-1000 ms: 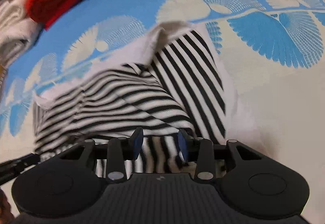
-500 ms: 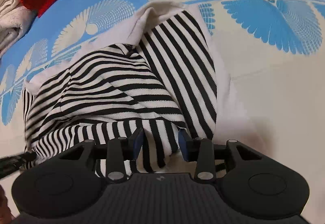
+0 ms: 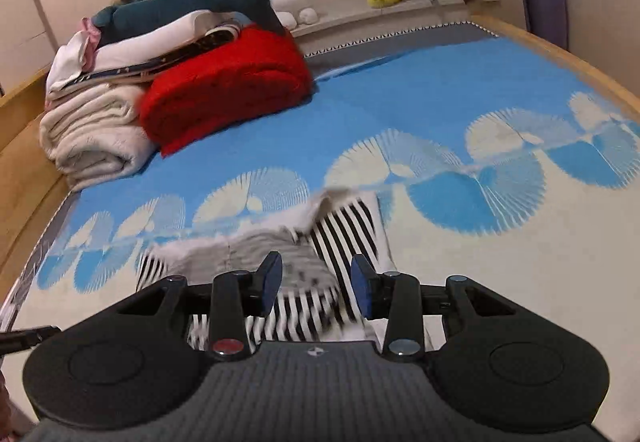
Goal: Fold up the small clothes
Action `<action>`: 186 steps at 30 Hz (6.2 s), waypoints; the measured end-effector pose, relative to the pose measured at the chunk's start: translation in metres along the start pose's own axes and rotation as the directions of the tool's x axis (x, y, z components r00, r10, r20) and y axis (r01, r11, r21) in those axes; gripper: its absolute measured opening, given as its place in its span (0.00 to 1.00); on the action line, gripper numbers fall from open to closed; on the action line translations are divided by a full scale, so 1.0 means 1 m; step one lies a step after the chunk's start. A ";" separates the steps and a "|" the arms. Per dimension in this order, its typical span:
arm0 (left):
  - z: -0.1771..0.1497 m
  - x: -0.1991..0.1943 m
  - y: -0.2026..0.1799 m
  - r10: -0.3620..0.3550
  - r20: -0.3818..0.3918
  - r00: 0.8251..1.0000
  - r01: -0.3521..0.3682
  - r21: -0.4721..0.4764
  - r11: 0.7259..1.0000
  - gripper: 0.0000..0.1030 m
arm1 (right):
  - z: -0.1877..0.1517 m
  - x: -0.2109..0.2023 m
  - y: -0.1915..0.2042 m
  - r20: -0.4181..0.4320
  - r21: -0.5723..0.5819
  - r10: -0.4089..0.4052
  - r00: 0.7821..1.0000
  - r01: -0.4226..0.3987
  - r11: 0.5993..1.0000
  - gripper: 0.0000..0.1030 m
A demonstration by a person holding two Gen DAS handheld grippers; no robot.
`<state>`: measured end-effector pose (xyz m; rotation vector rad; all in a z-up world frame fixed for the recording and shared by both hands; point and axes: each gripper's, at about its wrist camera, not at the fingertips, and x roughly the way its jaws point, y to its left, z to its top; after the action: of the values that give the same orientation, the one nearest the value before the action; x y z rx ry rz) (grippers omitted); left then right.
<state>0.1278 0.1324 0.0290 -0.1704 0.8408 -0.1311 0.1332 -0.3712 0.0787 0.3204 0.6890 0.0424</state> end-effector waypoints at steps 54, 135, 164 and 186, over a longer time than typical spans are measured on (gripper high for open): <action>-0.129 0.034 0.053 -0.072 -0.303 0.950 -0.061 -0.407 0.911 0.51 | -0.180 0.013 -0.086 -0.376 0.256 -0.159 0.913 0.268 0.929 0.24; 0.018 0.166 -0.016 0.002 -0.111 0.994 0.038 0.358 0.933 0.04 | -0.067 0.166 -0.053 -0.169 -0.415 -0.209 0.963 0.123 0.901 0.03; 0.058 0.128 0.049 -0.078 -0.150 0.986 0.055 -0.149 0.987 0.67 | -0.007 0.145 -0.073 -0.075 -0.013 -0.150 0.986 0.149 0.989 0.55; -0.019 0.110 0.044 -0.027 -0.275 0.961 -0.039 -0.232 0.972 0.04 | -0.090 0.079 -0.110 -0.375 0.065 -0.140 0.917 0.176 0.982 0.02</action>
<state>0.1879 0.1540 -0.0723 -0.3796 1.1366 -0.0491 0.1305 -0.4397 -0.0685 0.3533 1.0925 -0.0883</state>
